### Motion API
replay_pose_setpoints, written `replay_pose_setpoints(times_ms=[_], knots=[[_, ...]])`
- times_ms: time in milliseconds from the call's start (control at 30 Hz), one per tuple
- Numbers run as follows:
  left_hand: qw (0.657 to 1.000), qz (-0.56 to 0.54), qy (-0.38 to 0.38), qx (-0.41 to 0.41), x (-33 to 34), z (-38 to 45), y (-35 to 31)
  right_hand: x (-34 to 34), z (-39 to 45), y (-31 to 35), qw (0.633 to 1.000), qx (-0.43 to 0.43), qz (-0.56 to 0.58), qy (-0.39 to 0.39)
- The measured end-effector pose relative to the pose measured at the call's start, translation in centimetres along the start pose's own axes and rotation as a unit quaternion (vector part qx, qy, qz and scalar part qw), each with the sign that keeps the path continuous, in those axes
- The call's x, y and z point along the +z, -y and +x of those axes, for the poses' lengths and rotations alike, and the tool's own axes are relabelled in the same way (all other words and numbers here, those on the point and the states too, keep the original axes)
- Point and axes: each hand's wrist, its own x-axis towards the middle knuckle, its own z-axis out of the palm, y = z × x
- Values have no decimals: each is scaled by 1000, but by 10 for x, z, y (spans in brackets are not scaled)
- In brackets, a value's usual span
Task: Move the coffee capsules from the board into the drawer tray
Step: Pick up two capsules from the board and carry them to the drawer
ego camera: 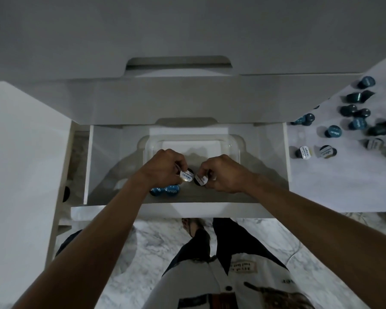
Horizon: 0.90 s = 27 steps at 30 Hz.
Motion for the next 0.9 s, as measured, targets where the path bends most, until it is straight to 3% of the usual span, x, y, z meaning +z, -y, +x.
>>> replay_pose_setpoints(times_ms=[333, 633, 900], knots=[[999, 14, 35, 12, 3, 3, -4, -1, 0, 3, 998, 30, 8, 46], [998, 32, 43, 25, 5, 4, 0, 2, 2, 8, 999, 37, 1, 14], [996, 59, 68, 7, 5, 2, -3, 8, 1, 14, 999, 33, -11, 29]])
